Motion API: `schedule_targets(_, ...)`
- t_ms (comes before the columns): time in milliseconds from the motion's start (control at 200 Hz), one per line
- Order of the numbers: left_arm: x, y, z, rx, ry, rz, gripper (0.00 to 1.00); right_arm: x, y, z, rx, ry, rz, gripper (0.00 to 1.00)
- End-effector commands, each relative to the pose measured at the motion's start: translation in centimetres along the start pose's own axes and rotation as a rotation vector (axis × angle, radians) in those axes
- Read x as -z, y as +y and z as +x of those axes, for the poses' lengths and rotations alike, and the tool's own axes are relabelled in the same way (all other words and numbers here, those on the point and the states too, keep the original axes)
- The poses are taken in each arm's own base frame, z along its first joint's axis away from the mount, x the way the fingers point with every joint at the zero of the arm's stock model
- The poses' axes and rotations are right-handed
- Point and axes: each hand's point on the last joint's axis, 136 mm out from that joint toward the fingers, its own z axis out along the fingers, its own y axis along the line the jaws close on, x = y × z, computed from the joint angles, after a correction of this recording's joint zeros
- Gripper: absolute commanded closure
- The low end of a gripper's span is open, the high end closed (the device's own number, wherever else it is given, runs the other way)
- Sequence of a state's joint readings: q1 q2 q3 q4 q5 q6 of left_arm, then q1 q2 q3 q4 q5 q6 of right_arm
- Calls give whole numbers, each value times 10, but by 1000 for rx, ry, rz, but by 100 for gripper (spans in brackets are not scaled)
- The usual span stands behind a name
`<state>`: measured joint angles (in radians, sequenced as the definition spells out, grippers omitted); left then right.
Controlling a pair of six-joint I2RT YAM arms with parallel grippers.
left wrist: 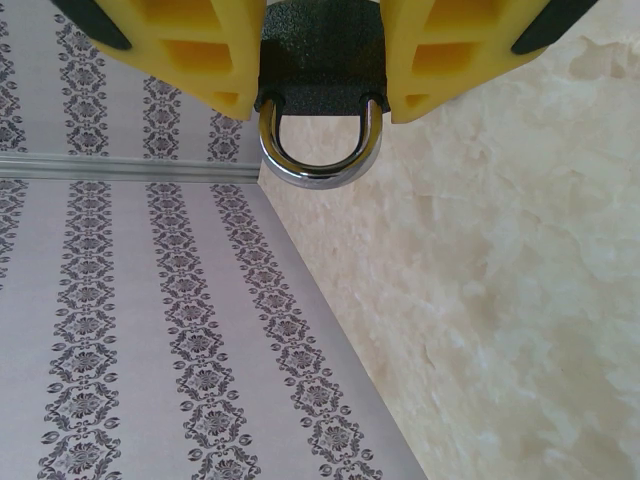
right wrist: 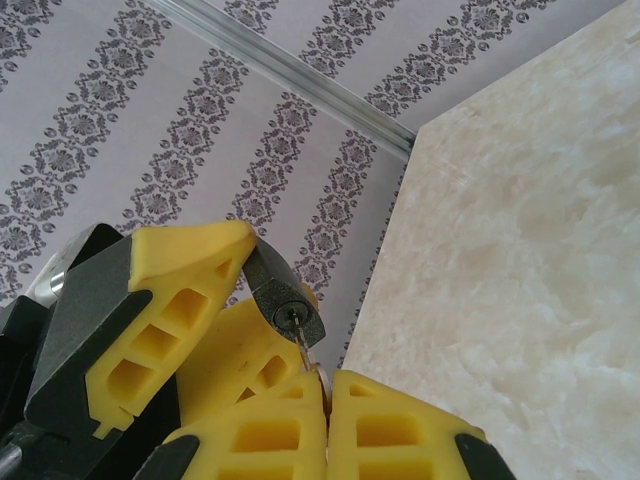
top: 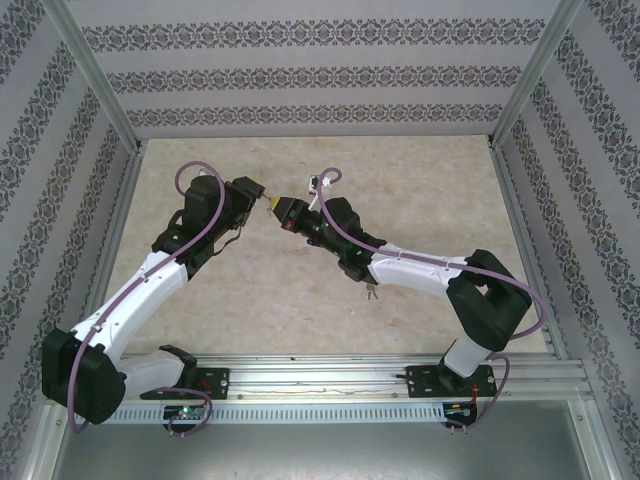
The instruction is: Unlock with the key
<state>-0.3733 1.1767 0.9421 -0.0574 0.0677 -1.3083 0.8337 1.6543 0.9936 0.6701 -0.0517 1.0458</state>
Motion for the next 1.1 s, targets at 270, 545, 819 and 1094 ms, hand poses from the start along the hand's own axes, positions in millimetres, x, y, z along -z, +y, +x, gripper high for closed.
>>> schedule_targets(270, 5, -15, 35, -26, 143, 47, 100, -9, 18, -1, 12, -14, -83, 100)
schedule_targets(545, 5, -16, 35, -21, 146, 51, 100, -8, 31, 6, 142, -34, -85, 100)
schedule_targets(819, 7, -18, 35, -9, 147, 58, 100, -9, 39, 10, 270, -81, -81, 100)
schedule_targets(1094, 8, -16, 35, -10, 147, 51, 100, -4, 48, 4, 343, -138, -70, 100)
